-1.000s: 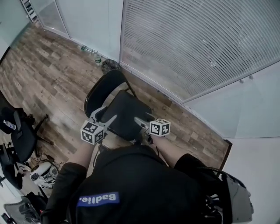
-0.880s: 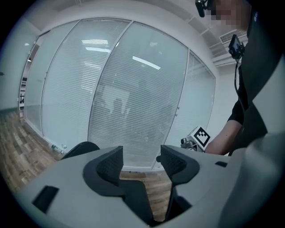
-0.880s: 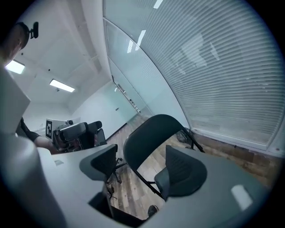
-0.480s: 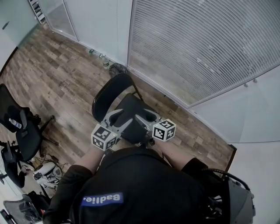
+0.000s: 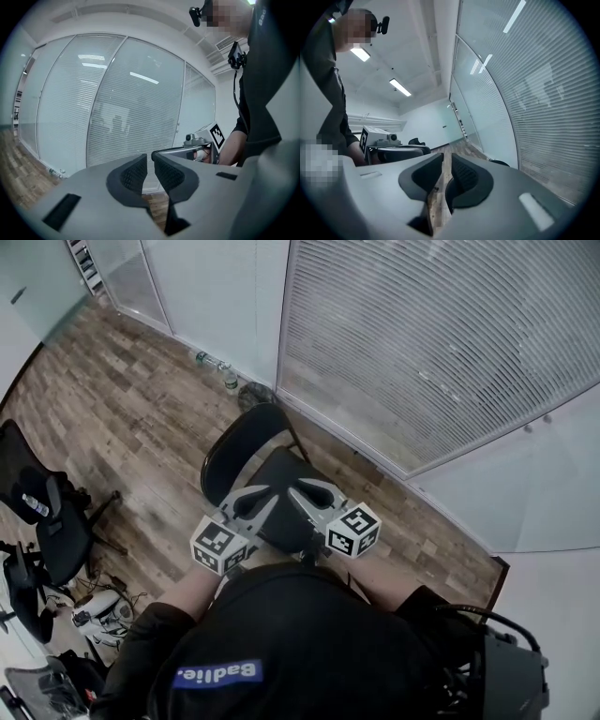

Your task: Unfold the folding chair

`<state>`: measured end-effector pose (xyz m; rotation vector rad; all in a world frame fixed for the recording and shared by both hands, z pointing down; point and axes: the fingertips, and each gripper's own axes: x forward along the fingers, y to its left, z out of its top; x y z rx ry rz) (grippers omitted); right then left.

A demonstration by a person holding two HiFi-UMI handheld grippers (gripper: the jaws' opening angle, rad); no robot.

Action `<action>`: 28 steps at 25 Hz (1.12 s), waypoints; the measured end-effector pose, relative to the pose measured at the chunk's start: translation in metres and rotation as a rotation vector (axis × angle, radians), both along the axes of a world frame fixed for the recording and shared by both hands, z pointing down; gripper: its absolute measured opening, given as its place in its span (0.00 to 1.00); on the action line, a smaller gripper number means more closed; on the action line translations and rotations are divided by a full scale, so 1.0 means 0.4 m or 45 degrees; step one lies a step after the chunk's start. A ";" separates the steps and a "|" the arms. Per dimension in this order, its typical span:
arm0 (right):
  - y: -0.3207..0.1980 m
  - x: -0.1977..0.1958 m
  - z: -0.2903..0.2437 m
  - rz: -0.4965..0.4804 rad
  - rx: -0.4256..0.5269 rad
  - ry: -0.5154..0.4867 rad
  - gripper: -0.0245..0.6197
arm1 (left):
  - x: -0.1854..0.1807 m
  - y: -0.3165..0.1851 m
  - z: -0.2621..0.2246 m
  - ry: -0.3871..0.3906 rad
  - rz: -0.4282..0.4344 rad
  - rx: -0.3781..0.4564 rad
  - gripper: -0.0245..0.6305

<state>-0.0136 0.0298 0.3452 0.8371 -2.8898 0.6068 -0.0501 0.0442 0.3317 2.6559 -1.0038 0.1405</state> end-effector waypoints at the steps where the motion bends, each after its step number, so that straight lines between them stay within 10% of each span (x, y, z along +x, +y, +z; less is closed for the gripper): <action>1: 0.003 -0.008 -0.012 -0.001 0.018 -0.004 0.13 | -0.008 0.000 -0.010 0.006 -0.008 0.009 0.11; 28: 0.028 -0.050 -0.068 -0.051 0.128 -0.001 0.04 | -0.033 -0.002 -0.072 0.060 -0.036 0.036 0.05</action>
